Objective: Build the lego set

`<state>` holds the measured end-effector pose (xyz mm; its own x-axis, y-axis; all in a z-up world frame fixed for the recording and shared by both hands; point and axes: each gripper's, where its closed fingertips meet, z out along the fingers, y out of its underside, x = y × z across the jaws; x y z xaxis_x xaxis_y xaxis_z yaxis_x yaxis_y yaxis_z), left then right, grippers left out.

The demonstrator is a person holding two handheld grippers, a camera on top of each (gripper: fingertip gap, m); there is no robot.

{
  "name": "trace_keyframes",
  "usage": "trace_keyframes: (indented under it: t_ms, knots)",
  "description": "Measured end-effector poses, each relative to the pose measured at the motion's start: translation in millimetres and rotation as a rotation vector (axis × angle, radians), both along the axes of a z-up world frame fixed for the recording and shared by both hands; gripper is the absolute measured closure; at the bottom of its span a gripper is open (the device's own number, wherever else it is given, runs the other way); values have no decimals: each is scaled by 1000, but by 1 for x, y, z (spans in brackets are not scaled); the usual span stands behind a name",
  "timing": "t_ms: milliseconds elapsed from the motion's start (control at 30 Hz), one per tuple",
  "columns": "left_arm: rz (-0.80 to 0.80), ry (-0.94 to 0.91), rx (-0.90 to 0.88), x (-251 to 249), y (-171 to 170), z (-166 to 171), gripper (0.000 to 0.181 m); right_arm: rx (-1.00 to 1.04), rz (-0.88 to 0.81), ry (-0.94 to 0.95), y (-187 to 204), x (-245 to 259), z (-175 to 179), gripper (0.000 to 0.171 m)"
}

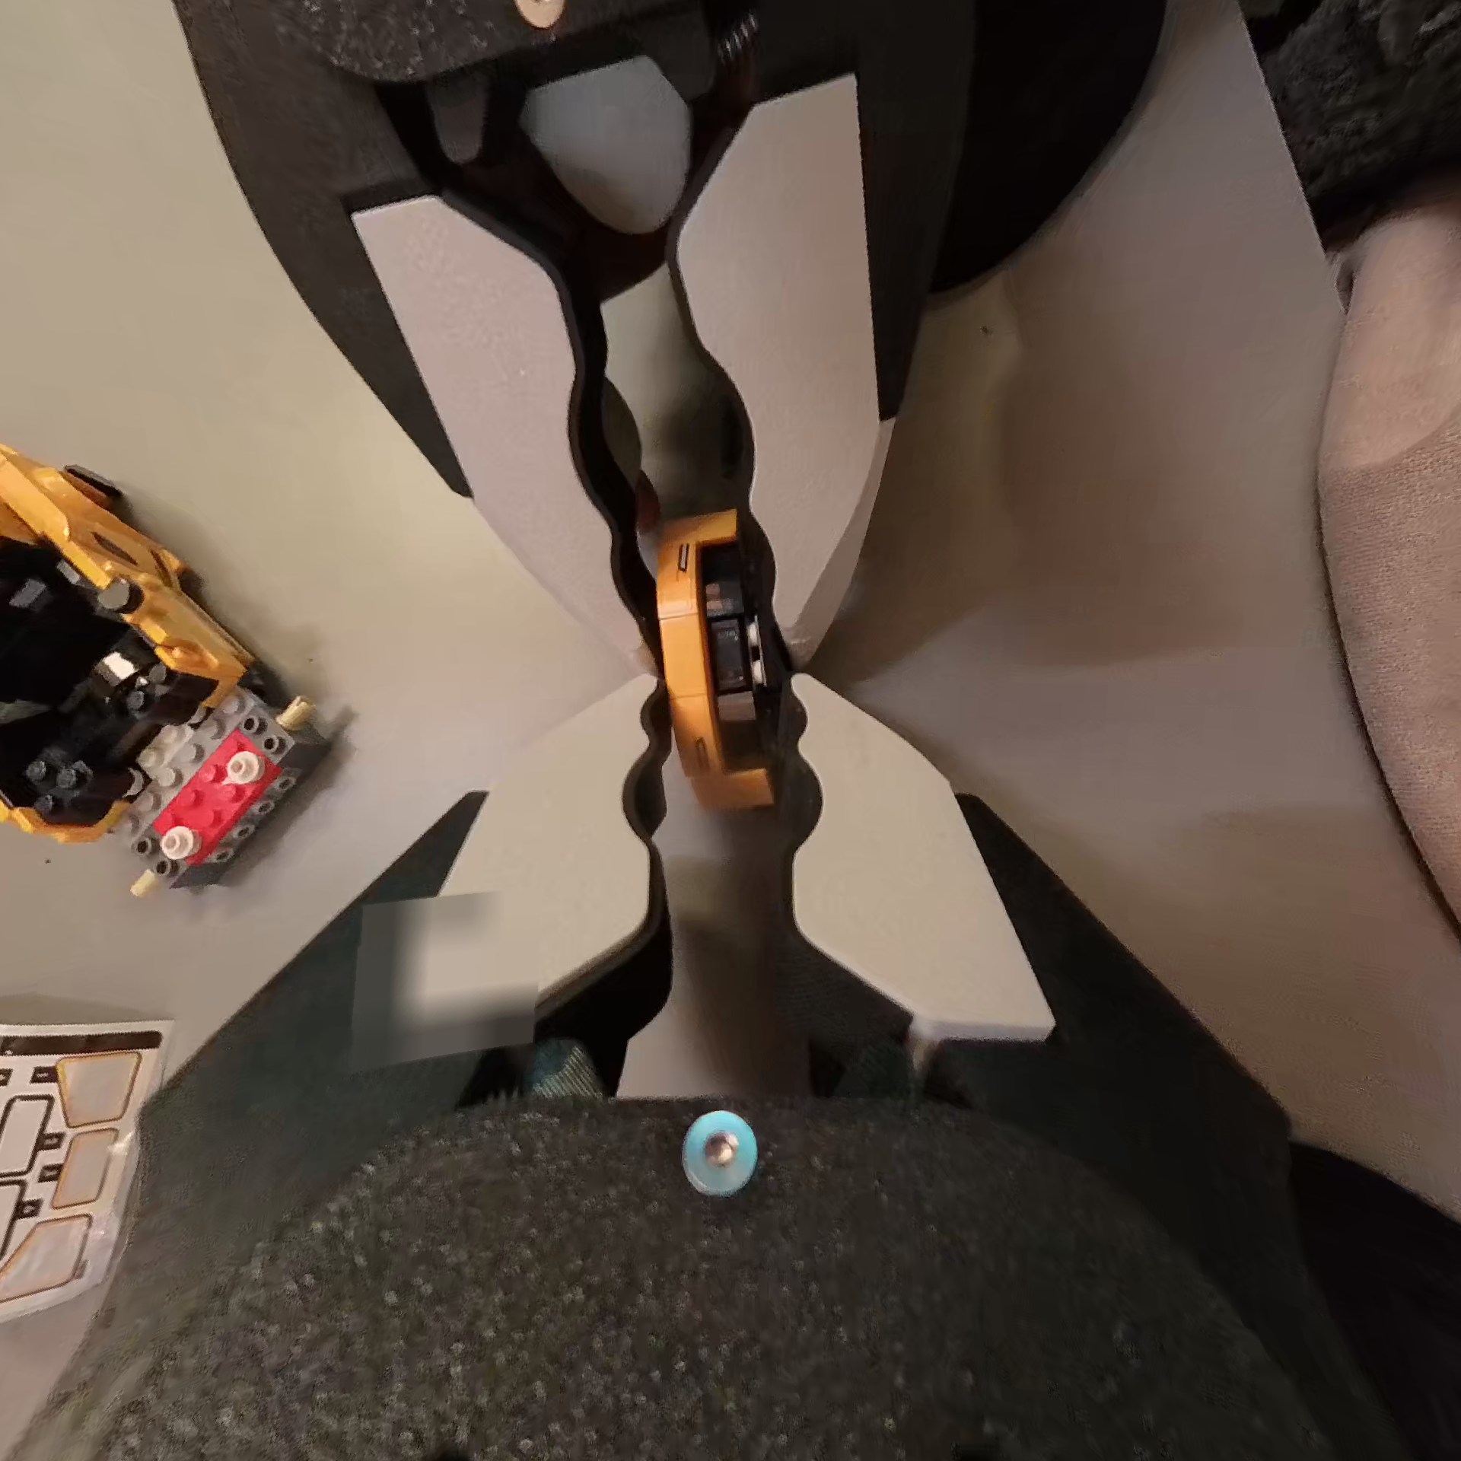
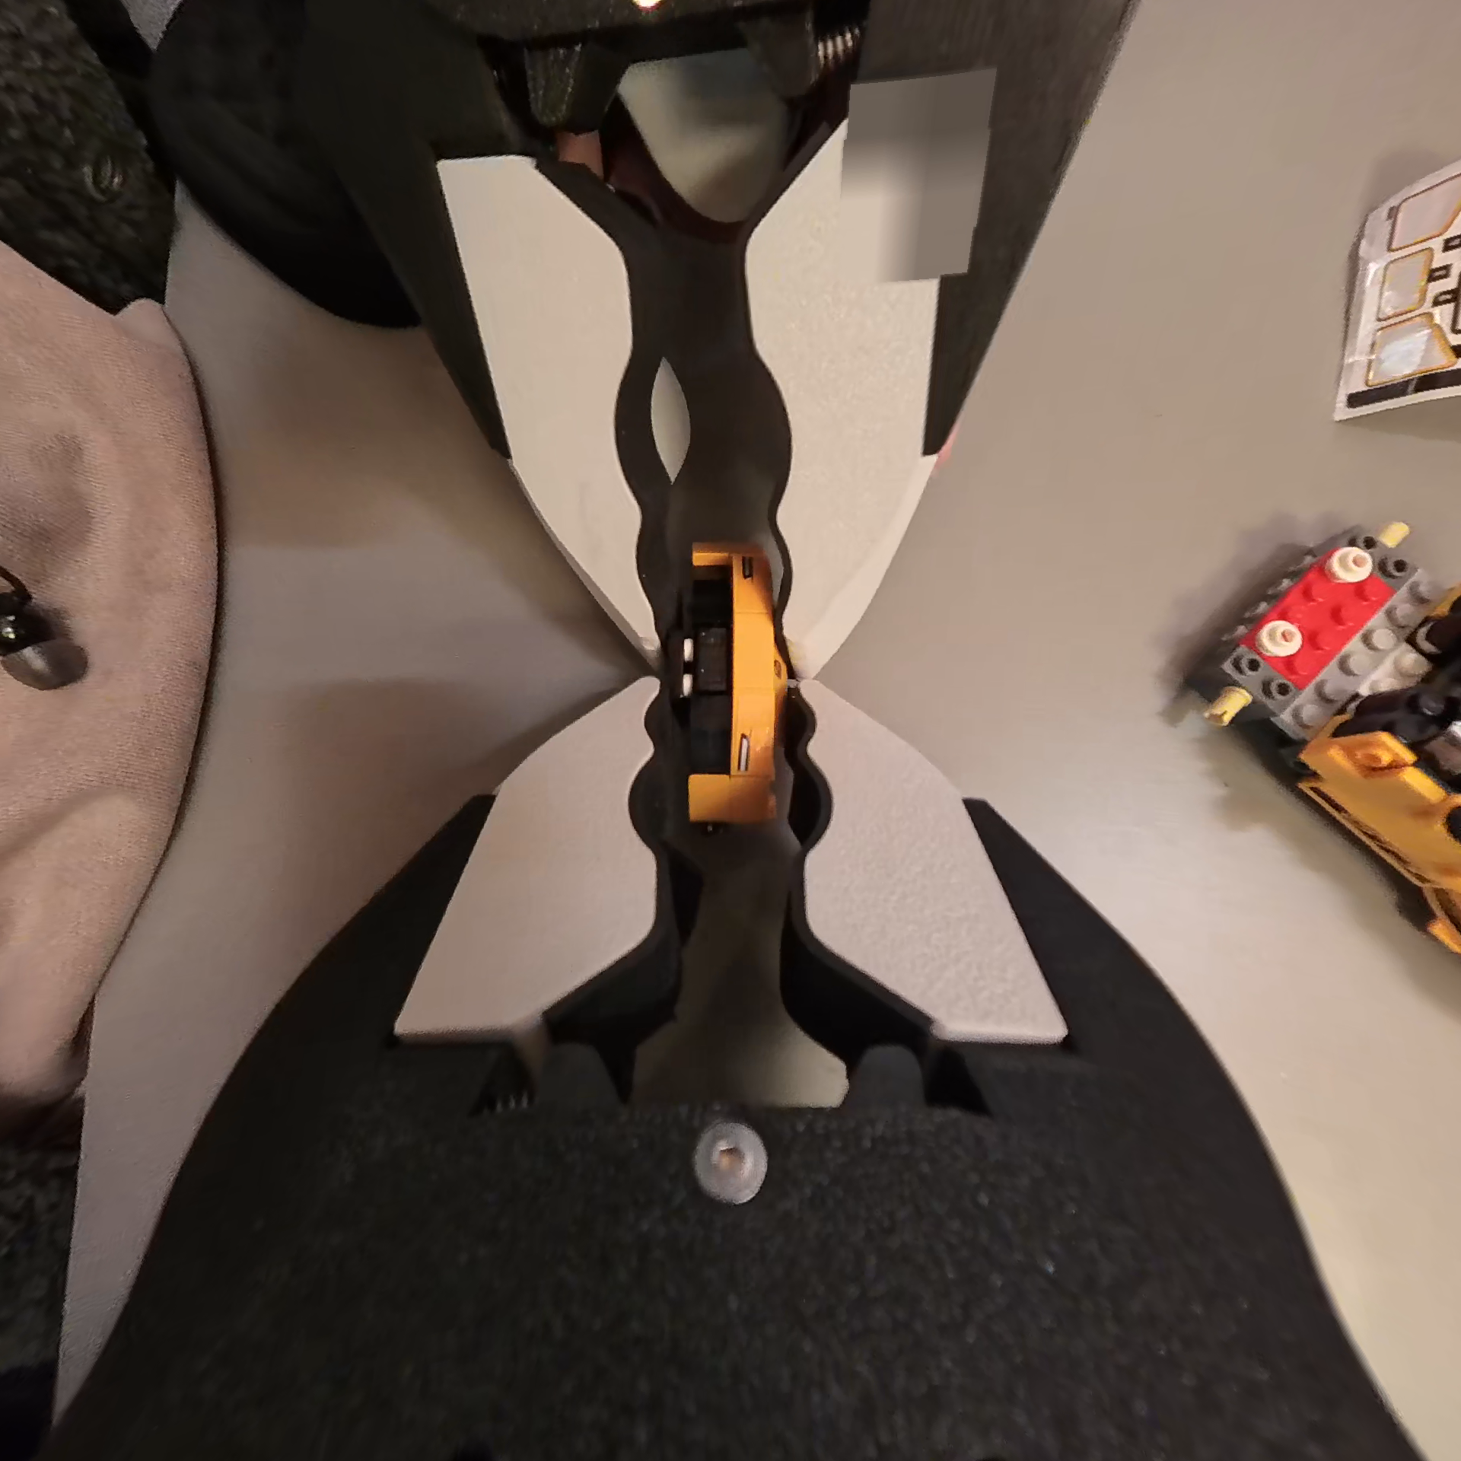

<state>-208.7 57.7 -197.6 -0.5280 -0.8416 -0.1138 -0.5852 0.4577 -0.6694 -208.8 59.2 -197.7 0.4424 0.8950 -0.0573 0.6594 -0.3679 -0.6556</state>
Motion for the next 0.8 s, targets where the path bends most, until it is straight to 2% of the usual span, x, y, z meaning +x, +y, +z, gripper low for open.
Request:
trace_keyframes:
  t_ms: [133,300,400,800]
  knots:
    - [-17,5,-25,-2,-1,2,155,-27,7,44,-2,-3,2,144]
    - [-29,-3,-50,-4,-4,3,144,-26,6,40,0,-3,-1,145]
    - [5,-32,-126,0,-2,10,154,-28,-1,63,-1,-4,0,145]
    - [43,-26,-87,4,-3,8,157,4,-46,24,-2,-2,-1,144]
